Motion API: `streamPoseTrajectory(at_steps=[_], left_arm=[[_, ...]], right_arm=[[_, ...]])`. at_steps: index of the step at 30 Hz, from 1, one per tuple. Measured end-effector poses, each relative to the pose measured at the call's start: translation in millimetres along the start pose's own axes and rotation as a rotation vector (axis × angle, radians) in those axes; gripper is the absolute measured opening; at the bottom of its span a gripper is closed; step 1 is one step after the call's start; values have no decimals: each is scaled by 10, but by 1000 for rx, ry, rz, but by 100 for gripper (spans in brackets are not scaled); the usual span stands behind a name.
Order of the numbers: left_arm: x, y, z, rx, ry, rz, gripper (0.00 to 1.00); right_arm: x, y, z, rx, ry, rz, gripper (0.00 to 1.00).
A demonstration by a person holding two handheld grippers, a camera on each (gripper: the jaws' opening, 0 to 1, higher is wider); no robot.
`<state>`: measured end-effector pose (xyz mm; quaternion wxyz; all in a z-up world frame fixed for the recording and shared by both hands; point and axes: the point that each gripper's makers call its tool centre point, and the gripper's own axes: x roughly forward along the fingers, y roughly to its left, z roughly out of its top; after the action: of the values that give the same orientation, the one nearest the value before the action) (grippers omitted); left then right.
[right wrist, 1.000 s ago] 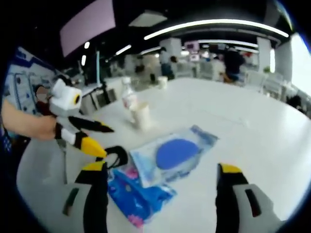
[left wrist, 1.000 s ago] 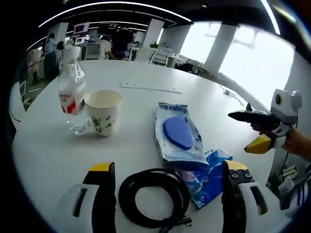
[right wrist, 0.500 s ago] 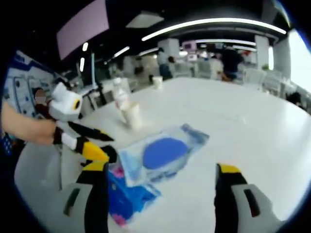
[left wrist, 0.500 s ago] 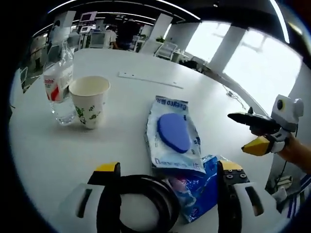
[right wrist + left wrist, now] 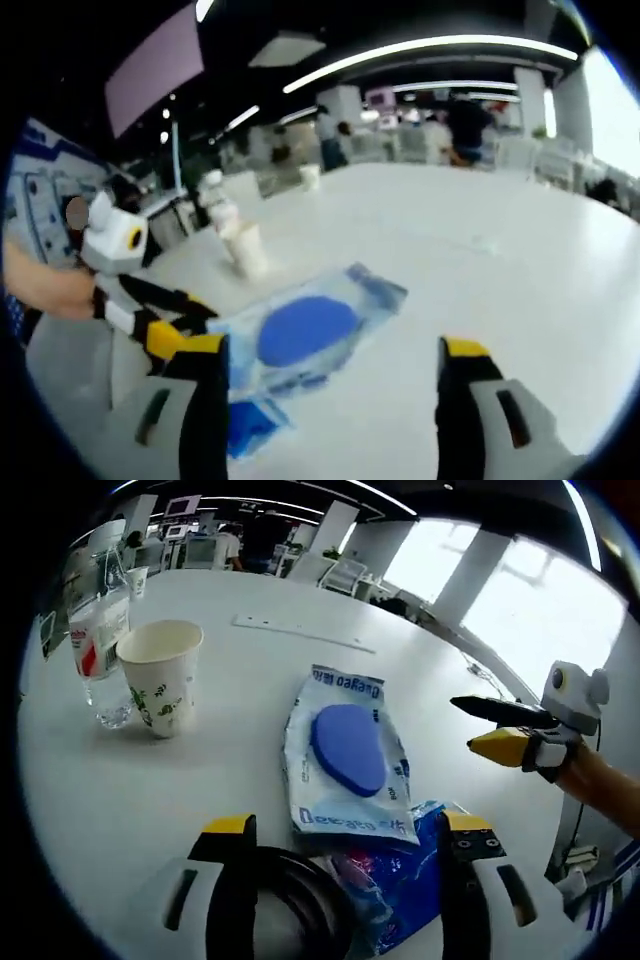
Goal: Arrange the tabletop items into an orderly group along one side of the table until the central work area is clear of visible clutter.
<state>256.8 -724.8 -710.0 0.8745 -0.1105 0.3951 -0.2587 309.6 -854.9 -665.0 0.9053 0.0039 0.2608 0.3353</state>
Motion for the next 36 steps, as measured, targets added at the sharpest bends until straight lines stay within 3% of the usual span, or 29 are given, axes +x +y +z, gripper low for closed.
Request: streamPoseTrajectory(at_steps=[13, 22, 30, 36], left_arm=[[80, 114, -26, 28, 27, 49, 54], [119, 178, -35, 33, 41, 62, 46], [133, 223, -31, 44, 55, 98, 43], [142, 214, -23, 30, 62, 88, 32]], right_arm=[[507, -390, 302, 17, -44, 11, 72], [845, -616, 169, 63, 20, 31, 66], [980, -528, 39, 57, 65, 82, 53], [991, -518, -28, 65, 81, 90, 38]])
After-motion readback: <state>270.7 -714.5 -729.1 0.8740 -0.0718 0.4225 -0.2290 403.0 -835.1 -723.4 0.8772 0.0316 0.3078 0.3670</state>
